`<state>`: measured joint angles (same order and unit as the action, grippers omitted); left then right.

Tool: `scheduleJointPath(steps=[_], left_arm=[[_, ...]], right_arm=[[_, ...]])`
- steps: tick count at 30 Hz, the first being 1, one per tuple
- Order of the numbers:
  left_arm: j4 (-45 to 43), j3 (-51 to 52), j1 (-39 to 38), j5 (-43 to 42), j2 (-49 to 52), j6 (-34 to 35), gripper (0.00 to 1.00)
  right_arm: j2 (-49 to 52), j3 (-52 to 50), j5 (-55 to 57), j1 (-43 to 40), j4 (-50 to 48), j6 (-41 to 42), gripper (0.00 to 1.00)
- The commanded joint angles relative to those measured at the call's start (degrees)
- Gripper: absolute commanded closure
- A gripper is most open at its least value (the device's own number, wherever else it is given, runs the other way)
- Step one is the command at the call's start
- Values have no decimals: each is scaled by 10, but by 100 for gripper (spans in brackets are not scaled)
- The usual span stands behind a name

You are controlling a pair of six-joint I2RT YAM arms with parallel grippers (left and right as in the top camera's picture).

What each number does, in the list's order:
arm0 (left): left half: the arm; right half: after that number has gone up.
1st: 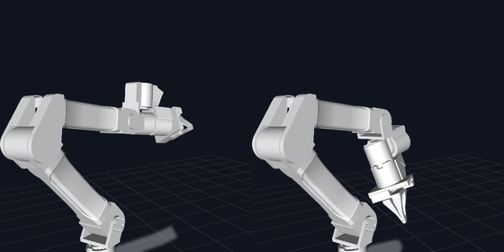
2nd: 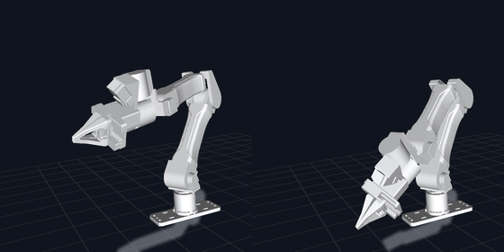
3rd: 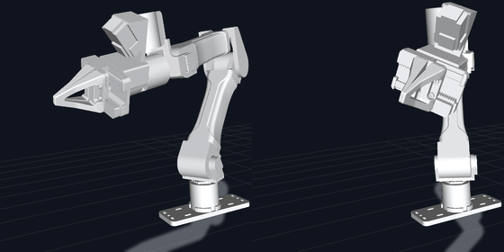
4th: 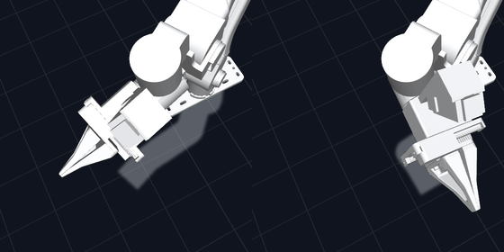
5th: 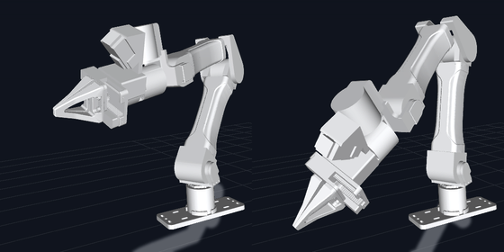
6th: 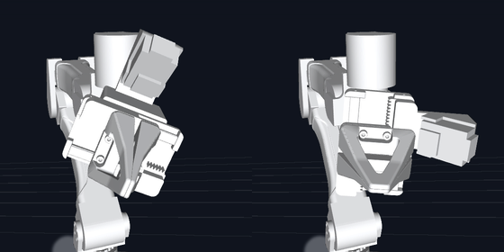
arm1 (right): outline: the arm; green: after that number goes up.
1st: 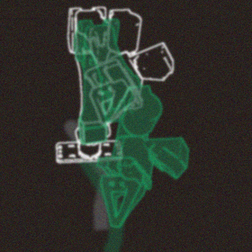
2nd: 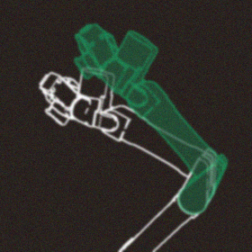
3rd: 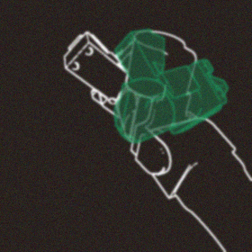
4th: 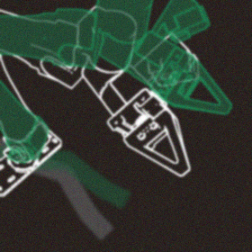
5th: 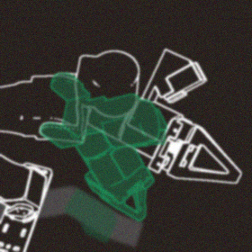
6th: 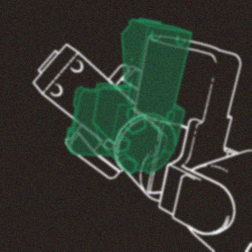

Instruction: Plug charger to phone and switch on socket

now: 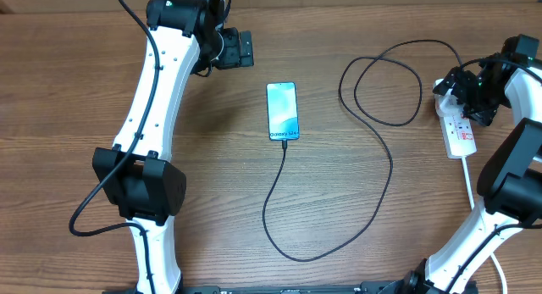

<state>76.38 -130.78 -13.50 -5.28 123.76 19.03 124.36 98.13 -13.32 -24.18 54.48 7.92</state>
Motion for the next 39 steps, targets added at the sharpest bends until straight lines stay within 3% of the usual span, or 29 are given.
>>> scheduleJointPath(steps=[1,39], left_arm=[[1,-7,0,8,-1,-12,0],[1,-7,0,8,-1,-12,0]], right_arm=[[0,-3,-37,5,4,11,0],[0,-47,-74,12,-8,26,1]])
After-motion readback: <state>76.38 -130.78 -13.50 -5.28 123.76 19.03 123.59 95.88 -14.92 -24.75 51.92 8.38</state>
